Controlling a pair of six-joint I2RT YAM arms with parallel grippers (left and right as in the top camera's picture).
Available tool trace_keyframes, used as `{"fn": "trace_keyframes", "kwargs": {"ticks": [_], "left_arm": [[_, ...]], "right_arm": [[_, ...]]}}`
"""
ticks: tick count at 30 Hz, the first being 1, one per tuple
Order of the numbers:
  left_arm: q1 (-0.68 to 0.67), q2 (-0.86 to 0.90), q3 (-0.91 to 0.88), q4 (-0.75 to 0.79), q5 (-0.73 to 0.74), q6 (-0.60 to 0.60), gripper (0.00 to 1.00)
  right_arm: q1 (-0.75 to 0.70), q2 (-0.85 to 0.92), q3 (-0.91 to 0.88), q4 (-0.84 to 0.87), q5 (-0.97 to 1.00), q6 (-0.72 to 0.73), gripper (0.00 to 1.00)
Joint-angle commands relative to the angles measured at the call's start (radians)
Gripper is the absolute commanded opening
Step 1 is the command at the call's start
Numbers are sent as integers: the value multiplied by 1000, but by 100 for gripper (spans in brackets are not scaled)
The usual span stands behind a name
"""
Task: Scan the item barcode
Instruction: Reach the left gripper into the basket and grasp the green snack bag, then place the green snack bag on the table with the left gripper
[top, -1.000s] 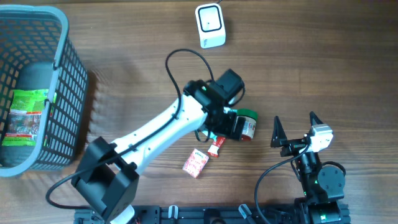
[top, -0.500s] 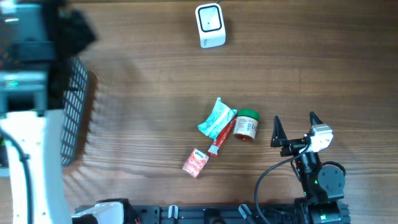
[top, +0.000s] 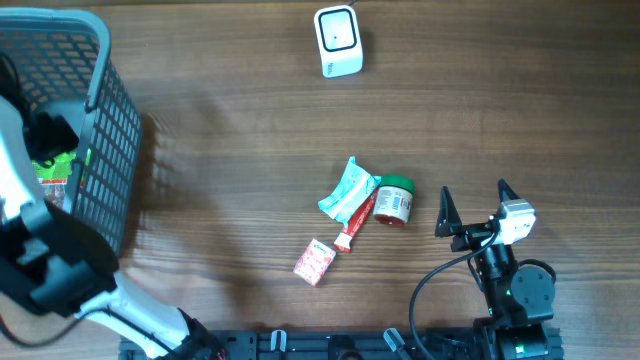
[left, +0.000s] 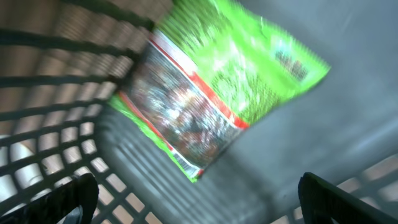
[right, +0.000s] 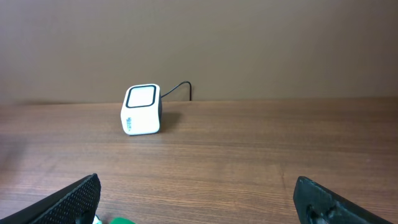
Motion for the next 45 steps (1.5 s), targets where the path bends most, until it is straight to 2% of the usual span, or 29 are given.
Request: {"fn": "trace_keyframes", "kwargs": {"ticks": [1, 4, 5, 6, 17, 18, 19, 20, 21, 22, 25, 28, 36, 38, 39, 40, 42, 45], "left_arm": [[24, 69, 2, -5, 31, 69, 100], [39, 95, 2, 26, 46, 70, 93], [44, 105, 2, 35, 71, 73, 99], [50, 118, 2, 39, 97, 83, 100], [123, 290, -34, 70, 110, 96, 99], [125, 299, -47, 82, 111, 95, 93], [126, 307, -60, 93, 114, 95, 83], [126, 315, -80, 111, 122, 96, 59], [126, 317, -98, 125, 139, 96, 16], [126, 317, -97, 125, 140, 96, 4], [126, 311, -84, 111, 159, 95, 4], [123, 277, 6, 37, 233, 57, 4], [123, 43, 431, -168, 326, -162, 4], [123, -63, 525, -183, 523, -199, 4], [121, -158, 544, -184, 727, -198, 4], [117, -206, 544, -185, 811, -198, 4], [92, -311, 544, -198, 898, -198, 4], [-7, -449, 544, -258, 890, -193, 4]], "right_arm": [[-5, -5, -1, 3, -5, -6, 100], [-5, -5, -1, 3, -5, -6, 100], [-5, -5, -1, 3, -5, -6, 100], [-5, -5, -1, 3, -5, -6, 100], [-5, -5, -1, 3, -5, -6, 100], [-5, -5, -1, 3, -5, -6, 100], [-5, -5, -1, 3, -5, -6, 100], [-5, -5, -1, 3, -5, -6, 100], [-5, -5, -1, 3, -5, -6, 100], [-5, -5, -1, 3, -5, -6, 100], [-5, -5, -1, 3, -5, -6, 100], [-5, -5, -1, 3, -5, -6, 100], [-5, -5, -1, 3, -5, -6, 100], [-5, -5, -1, 3, -5, -6, 100], [-5, -5, -1, 3, -5, -6, 100], [-5, -5, -1, 3, -5, -6, 100], [-5, -5, -1, 3, -5, -6, 100], [-5, -5, -1, 3, -5, -6, 100]]}}
